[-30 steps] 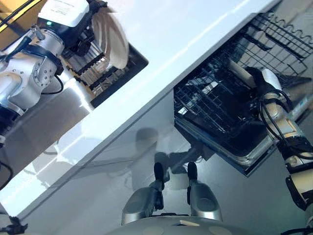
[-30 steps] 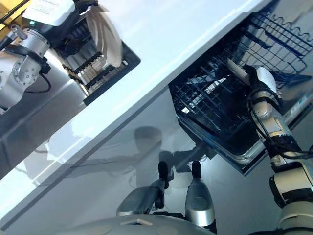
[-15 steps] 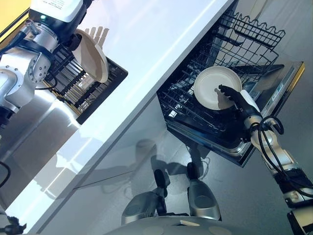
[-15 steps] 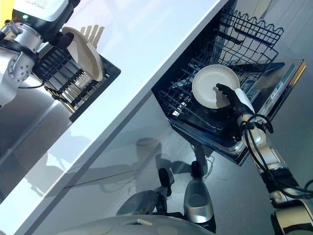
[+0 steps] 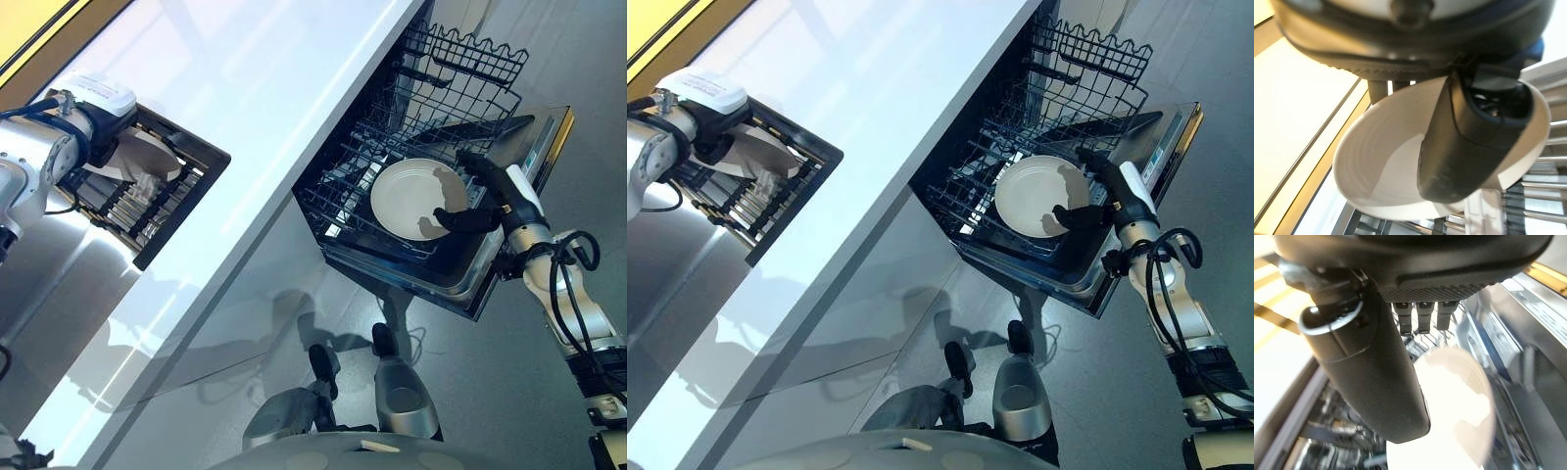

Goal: Pick up plates and place into dishwasher.

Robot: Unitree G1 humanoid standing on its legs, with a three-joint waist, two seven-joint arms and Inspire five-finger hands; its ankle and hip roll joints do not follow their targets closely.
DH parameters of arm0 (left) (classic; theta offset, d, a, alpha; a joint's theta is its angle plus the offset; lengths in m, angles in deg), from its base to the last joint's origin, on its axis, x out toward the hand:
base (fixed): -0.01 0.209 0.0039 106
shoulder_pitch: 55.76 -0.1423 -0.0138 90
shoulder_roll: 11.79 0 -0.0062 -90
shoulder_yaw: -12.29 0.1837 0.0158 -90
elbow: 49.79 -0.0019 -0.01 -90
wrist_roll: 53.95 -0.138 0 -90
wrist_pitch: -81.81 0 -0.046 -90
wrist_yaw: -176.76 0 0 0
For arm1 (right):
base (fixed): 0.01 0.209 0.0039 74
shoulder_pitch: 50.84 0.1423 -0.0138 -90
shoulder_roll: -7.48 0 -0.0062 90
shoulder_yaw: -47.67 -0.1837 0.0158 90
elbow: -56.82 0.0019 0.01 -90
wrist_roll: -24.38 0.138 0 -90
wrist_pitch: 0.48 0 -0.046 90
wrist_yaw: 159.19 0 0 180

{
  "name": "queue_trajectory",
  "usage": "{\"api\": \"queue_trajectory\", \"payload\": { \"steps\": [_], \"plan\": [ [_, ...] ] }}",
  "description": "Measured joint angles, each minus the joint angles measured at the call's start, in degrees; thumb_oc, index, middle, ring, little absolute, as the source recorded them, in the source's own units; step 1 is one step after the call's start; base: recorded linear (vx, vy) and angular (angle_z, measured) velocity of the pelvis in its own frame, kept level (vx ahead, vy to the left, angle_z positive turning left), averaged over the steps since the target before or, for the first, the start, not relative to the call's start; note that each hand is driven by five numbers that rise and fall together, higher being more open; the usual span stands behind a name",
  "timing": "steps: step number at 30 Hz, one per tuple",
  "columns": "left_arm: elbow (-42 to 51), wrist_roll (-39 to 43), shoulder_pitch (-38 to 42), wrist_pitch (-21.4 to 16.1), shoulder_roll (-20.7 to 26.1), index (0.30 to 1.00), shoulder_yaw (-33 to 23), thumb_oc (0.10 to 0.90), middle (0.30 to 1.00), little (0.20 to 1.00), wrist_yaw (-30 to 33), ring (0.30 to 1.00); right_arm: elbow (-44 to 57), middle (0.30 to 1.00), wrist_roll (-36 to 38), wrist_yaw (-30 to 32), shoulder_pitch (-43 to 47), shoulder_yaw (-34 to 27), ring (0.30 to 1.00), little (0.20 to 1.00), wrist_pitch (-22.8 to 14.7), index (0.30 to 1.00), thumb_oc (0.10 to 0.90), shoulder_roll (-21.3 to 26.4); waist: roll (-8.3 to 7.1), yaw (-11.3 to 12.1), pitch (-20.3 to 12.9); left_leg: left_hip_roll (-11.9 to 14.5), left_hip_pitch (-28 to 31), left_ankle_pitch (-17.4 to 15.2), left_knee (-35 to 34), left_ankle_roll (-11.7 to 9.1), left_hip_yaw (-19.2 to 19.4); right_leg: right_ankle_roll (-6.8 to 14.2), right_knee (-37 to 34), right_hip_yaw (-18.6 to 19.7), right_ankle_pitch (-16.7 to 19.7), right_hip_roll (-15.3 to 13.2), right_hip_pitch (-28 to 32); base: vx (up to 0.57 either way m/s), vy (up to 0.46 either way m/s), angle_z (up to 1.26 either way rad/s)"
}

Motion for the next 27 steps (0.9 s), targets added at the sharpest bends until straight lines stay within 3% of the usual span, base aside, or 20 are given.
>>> {"api": "queue_trajectory", "payload": {
  "steps": [5,12,17,20,24,27],
  "plan": [
    [-1.8,-3.4,-0.1,-2.2,-0.4,0.300,0.3,0.100,0.300,0.200,3.7,0.300,2.3,0.900,4.1,1.2,0.5,0.0,0.900,0.900,-0.7,0.900,0.800,0.8,-0.01,0.0,0.0,0.0,0.1,0.0,0.0,0.0,0.0,0.0,0.0,0.0,0.0,0.0,0.1,0.00,-0.006,0.00],
    [0.3,-3.4,-4.7,-1.7,-0.7,0.300,-0.3,0.100,0.300,0.200,22.2,0.300,6.8,0.900,11.3,4.2,0.5,-0.4,0.900,0.900,-8.3,0.900,0.800,0.0,-0.03,1.6,0.0,0.3,0.1,0.0,0.0,0.0,-0.3,0.0,-0.1,-0.2,0.0,0.1,0.2,-0.03,-0.065,0.01],
    [8.7,1.9,-18.9,-0.7,-4.5,0.300,-14.2,0.100,0.300,0.200,33.9,0.300,12.7,0.900,14.7,0.8,0.5,-4.9,0.900,0.900,-12.5,0.900,0.800,-4.0,-0.59,4.0,-0.3,0.5,0.4,0.2,0.0,-0.2,-1.8,-0.1,-1.4,-1.8,0.1,0.0,1.8,-0.05,-0.107,0.15],
    [15.2,4.6,-29.4,-1.1,-8.6,0.300,-25.8,0.100,0.300,0.200,42.2,0.300,14.8,0.900,19.2,-5.7,0.5,-5.4,0.900,0.900,-12.3,0.900,0.800,-6.5,-3.07,5.8,-1.5,0.6,0.3,0.4,0.0,-0.5,-3.8,-0.5,-3.2,-3.4,0.3,0.1,3.3,-0.05,-0.122,0.30],
    [20.4,4.6,-35.4,-3.4,-9.5,0.300,-34.5,0.100,0.300,0.200,49.1,0.300,15.1,0.900,19.7,-9.3,0.5,-4.4,0.900,0.900,-12.0,0.900,0.800,-9.1,-6.09,8.2,-3.2,0.9,0.4,0.6,0.0,-0.9,-5.9,-0.5,-5.0,-5.1,0.3,0.1,5.3,-0.06,-0.103,0.32],
    [22.2,4.5,-37.6,-4.8,-10.4,0.300,-40.7,0.100,0.300,0.200,52.7,0.300,15.8,0.900,19.7,-9.4,0.5,-4.1,0.900,0.900,-11.5,0.900,0.800,-10.2,-6.93,9.8,-3.7,0.8,0.6,0.7,0.0,-1.1,-7.6,-0.5,-6.2,-6.3,0.3,0.0,6.8,-0.07,-0.096,0.34]
  ]
}}
